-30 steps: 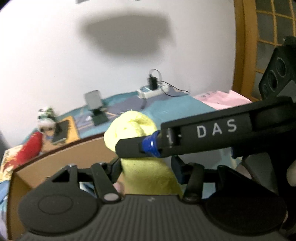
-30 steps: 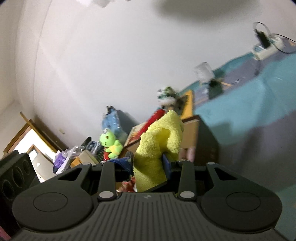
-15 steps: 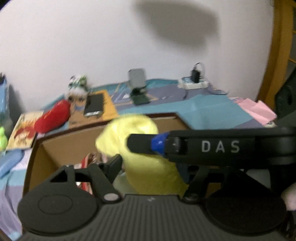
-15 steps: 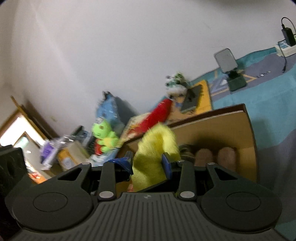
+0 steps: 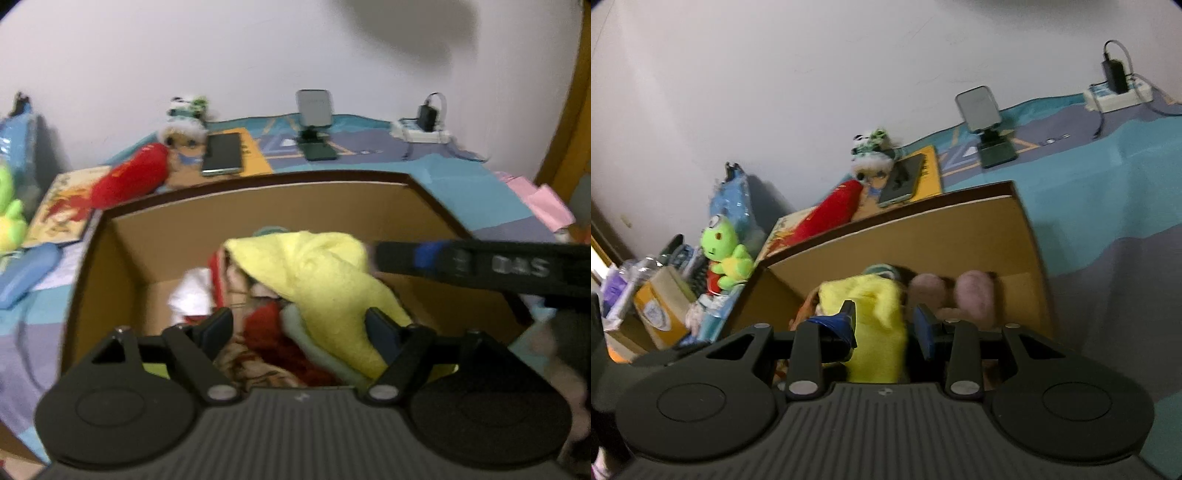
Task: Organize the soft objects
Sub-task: 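Carry the yellow towel into the brown box and release it, then pull the open right gripper back out of the brown box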
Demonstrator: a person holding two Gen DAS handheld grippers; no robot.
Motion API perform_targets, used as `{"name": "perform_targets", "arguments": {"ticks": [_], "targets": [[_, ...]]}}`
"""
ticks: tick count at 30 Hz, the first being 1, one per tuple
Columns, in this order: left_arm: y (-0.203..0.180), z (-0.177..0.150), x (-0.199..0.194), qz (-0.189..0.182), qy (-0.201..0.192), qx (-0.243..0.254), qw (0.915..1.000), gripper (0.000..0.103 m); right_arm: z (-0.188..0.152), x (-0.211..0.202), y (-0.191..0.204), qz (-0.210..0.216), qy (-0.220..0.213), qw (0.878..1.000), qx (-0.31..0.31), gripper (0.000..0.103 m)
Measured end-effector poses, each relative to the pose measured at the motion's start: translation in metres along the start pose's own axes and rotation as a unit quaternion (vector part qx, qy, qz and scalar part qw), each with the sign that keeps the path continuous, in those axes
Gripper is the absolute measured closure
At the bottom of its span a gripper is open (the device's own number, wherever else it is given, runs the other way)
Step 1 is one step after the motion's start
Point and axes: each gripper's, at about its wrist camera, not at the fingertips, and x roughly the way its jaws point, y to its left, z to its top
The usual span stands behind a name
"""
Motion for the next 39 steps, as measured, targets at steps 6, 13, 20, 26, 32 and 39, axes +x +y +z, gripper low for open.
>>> {"name": "perform_targets", "arguments": {"ticks": [6,13,20,26,32,39], "targets": [[0.002,0.004,0.011,0.028,0.008,-0.006,0.9996,0.023,-0.002,-0.017,-0.004,-0.006,-0.018,1.000,0.015,0.084],[-0.011,-0.003,0.017,0.054,0.021,0.001,0.9983,0.020,-0.006,-0.043,0.002,-0.018,-0.050,0.999,0.004,0.084],[-0.021,0.003,-0.020,0.097,0.001,-0.024,0.9950,0.018,-0.012,-0.064,0.000,-0.034,-0.055,0.998,-0.013,0.084],[-0.040,0.000,-0.053,0.144,-0.009,-0.042,0.9886,0.011,-0.015,-0.075,0.000,-0.043,-0.027,0.998,-0.034,0.084],[-0.064,-0.013,-0.069,0.137,0.004,-0.071,0.9880,0.010,-0.027,-0.098,-0.007,-0.054,-0.013,0.997,-0.054,0.084],[-0.102,-0.032,-0.085,0.103,-0.007,-0.104,0.9892,0.010,-0.042,-0.130,-0.027,-0.086,-0.006,0.993,-0.075,0.084]]}}
